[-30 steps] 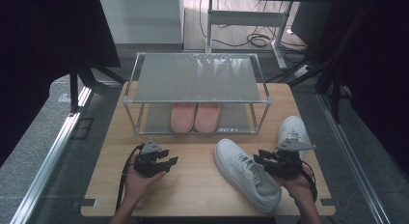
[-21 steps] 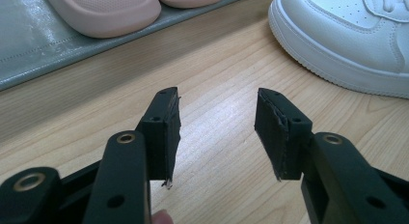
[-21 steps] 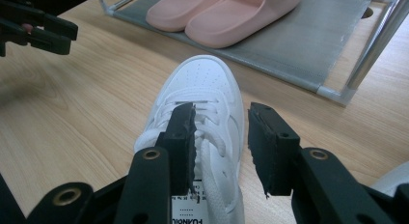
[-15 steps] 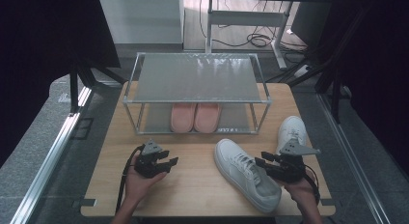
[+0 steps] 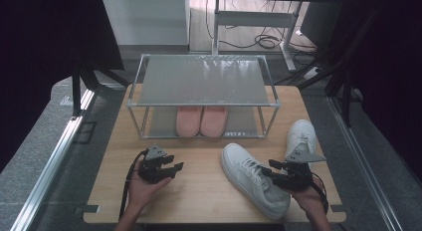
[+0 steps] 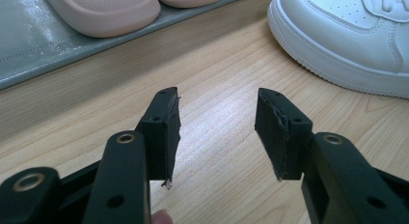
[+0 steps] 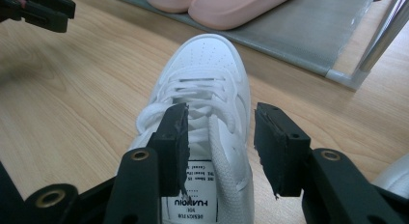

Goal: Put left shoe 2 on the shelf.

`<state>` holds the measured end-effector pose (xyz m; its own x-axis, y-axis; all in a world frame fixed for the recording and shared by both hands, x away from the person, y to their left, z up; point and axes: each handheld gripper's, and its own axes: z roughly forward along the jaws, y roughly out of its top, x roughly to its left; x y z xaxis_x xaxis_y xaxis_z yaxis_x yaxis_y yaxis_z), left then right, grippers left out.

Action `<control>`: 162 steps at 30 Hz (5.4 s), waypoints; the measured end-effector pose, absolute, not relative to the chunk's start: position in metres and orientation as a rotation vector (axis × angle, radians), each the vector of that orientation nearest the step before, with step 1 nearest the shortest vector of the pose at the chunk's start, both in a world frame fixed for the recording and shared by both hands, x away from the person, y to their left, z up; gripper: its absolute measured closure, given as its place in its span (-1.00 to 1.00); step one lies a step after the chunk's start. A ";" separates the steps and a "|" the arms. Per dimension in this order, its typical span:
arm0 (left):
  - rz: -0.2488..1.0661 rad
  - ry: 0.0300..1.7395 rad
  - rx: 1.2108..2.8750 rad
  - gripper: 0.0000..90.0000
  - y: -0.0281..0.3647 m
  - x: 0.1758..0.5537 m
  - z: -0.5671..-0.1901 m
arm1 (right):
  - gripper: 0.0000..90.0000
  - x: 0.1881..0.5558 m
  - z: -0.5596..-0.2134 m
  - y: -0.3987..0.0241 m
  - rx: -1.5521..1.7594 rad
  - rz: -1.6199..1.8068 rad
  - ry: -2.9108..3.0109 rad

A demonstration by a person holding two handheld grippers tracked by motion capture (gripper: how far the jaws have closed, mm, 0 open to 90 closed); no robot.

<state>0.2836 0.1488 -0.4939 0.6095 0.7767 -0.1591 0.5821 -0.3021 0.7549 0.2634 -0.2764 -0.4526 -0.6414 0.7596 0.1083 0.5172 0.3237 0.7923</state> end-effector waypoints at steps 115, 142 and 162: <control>0.274 1.071 1.995 0.15 0.151 0.287 -0.493 | 0.79 0.302 -0.347 -0.267 1.192 1.967 1.874; 0.266 1.069 1.985 0.16 0.151 0.287 -0.493 | 0.79 0.385 -0.310 -0.230 1.331 1.977 1.744; 0.257 1.061 1.984 0.16 0.150 0.288 -0.494 | 0.78 0.436 -0.308 -0.175 1.504 1.920 1.646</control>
